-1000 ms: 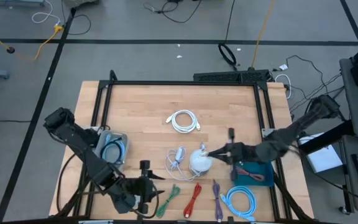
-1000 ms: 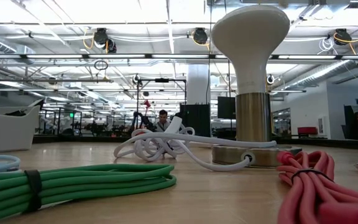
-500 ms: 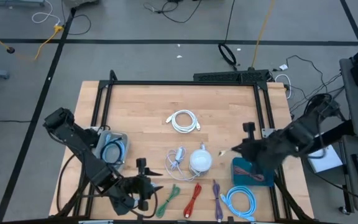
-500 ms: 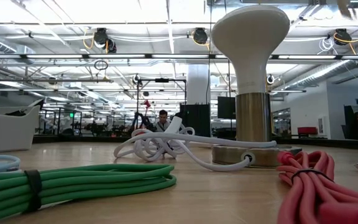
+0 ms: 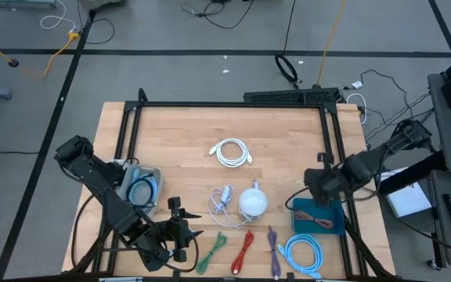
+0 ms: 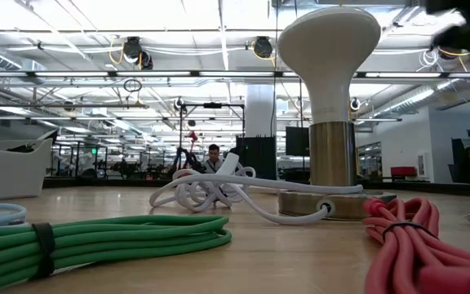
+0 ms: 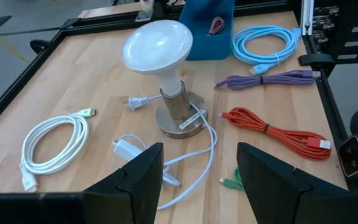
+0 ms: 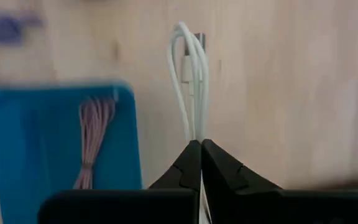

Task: Pick & Place USB Port
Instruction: Put the white USB cable into the blue bin

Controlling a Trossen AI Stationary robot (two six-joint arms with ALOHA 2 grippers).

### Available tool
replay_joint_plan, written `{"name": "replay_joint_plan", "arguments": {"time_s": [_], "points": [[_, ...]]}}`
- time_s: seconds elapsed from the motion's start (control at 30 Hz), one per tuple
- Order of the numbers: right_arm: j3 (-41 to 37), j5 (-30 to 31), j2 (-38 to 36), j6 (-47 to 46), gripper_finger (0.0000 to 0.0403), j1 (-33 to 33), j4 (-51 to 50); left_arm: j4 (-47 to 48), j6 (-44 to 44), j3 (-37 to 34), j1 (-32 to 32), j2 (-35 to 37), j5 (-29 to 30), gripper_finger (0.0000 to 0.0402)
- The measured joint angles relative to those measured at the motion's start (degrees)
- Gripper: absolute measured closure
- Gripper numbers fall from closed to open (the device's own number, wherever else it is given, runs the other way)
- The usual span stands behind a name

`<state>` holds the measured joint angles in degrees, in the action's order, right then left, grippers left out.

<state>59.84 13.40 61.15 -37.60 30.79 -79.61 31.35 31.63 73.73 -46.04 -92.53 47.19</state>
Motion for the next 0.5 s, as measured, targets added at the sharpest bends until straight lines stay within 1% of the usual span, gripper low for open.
{"name": "replay_joint_plan", "arguments": {"time_s": [0.1, 0.2, 0.33, 0.5], "points": [[-3.78, -3.16, 1.5, -6.89, 0.0403, 3.04, 0.53, -0.88, 0.32, -1.25, 0.0, 0.0, 0.67, 0.0192], [-4.68, -5.2, 4.77, -11.11, 0.0403, 7.05, 2.32, -1.57, 1.63, -2.64, 0.29, -0.02, 1.32, 0.0192], [-2.59, -6.16, 9.29, -12.83, 0.0403, 11.84, 5.46, -1.52, 3.92, -4.28, 1.18, -0.02, 0.89, 0.0192], [1.52, -5.81, 13.26, -16.09, 0.0403, 15.25, 6.12, -1.59, 5.27, -5.24, 1.44, -0.02, 0.86, 0.0192]]}}
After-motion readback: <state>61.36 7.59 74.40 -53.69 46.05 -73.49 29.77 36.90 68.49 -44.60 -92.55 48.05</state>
